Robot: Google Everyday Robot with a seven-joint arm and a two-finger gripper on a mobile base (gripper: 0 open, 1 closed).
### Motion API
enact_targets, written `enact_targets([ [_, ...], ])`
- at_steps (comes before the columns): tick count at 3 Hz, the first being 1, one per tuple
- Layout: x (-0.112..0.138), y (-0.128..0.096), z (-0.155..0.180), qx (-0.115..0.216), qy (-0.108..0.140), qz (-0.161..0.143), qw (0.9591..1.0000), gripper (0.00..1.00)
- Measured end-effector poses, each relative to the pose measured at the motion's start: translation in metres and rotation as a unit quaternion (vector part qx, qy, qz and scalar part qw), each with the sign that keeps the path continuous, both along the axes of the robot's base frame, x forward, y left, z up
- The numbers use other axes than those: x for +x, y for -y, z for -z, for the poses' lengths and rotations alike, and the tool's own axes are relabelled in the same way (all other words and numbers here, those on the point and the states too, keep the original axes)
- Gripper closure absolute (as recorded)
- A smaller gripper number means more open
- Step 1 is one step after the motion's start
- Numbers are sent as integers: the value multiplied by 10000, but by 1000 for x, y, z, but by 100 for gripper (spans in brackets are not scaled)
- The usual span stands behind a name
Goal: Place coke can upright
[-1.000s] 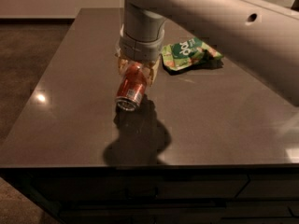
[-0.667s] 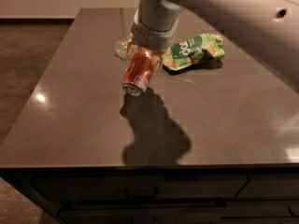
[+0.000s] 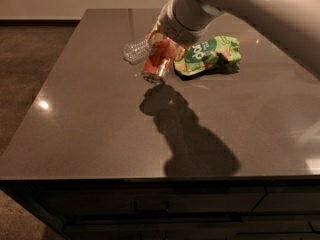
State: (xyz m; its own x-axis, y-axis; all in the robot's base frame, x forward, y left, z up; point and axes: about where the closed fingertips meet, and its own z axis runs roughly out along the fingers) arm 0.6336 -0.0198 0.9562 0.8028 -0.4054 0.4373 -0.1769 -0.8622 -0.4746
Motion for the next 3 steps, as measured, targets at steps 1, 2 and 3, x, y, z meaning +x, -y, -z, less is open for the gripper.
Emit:
enact_targets([
  [1, 11, 11, -7, 92, 496, -52, 9987, 100],
  [2, 16, 11, -13, 167, 703, -65, 9974, 100],
  [3, 16, 11, -13, 167, 703, -65, 9974, 100],
])
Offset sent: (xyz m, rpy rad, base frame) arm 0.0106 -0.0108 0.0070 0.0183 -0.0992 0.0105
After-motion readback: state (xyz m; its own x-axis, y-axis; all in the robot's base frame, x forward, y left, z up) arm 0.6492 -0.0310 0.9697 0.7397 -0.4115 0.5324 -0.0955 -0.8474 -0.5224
